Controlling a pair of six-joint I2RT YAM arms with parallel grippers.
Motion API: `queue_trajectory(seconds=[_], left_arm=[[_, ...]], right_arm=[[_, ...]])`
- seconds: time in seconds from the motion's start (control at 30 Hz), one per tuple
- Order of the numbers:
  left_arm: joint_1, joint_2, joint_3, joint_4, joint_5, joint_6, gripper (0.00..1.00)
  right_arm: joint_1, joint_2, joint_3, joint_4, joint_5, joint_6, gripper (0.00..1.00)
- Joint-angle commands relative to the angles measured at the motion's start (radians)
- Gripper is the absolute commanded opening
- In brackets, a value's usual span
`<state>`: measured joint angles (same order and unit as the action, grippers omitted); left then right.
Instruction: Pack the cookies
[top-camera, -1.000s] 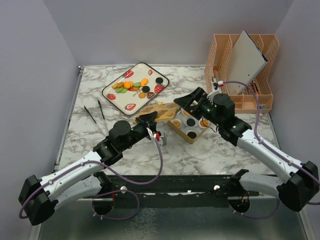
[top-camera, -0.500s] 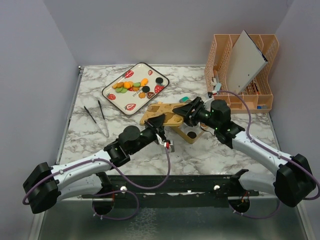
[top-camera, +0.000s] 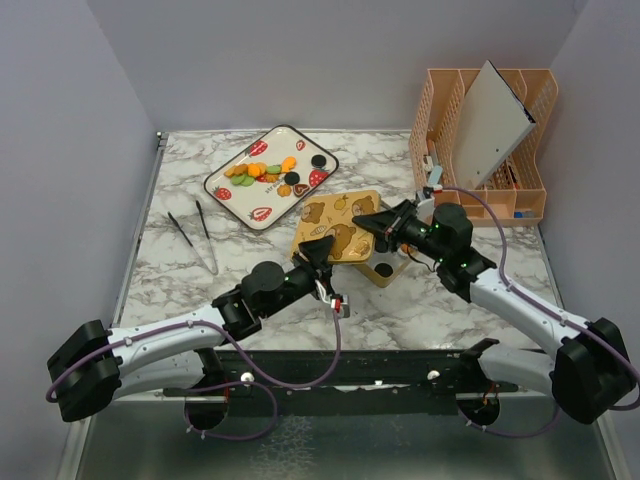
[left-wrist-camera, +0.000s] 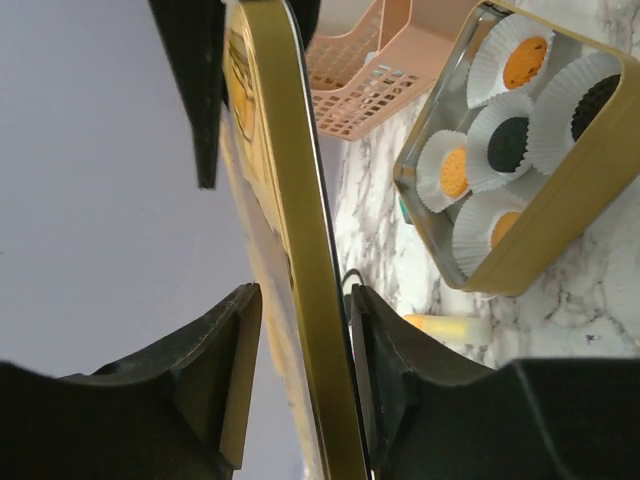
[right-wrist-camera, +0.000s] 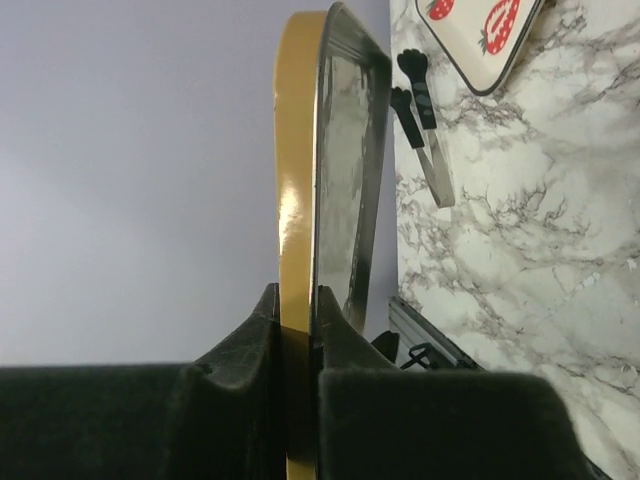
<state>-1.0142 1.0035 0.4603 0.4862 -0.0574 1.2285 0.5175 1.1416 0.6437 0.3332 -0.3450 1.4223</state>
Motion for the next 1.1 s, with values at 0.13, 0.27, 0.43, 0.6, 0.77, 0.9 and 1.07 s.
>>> queue_trajectory(seconds=[0.13, 0.27, 0.43, 0.6, 0.77, 0.9, 1.07], left_arm=[[0.003, 0.007, -0.001, 0.030, -0.036, -0.140, 0.66], [0.003, 0.043, 0.013, 0.028, -0.037, -0.197, 0.76], [0.037, 0.055, 0.052, 0.025, -0.030, -0.389, 0.85], [0.170, 0.128, 0.160, 0.023, -0.051, -0.728, 0.85], [0.345, 0.198, 0.261, -0.010, 0.040, -1.066, 0.85], [0.420, 0.238, 0.303, -0.038, 0.092, -1.219, 0.85], [0.455, 0.273, 0.327, -0.073, 0.065, -1.277, 0.85]], right_arm=[[-0.042, -0.092, -0.074, 0.055, 0.141, -0.030, 0.01], [-0.063, -0.122, -0.088, 0.054, 0.236, -0.053, 0.01], [-0.077, -0.155, -0.104, 0.056, 0.394, -0.089, 0.00], [-0.080, -0.156, -0.126, 0.037, 0.540, -0.071, 0.00], [-0.080, -0.121, -0.145, 0.085, 0.605, -0.054, 0.00], [-0.080, -0.072, -0.167, 0.129, 0.624, -0.034, 0.00], [-0.080, -0.004, -0.189, 0.183, 0.601, -0.017, 0.01]])
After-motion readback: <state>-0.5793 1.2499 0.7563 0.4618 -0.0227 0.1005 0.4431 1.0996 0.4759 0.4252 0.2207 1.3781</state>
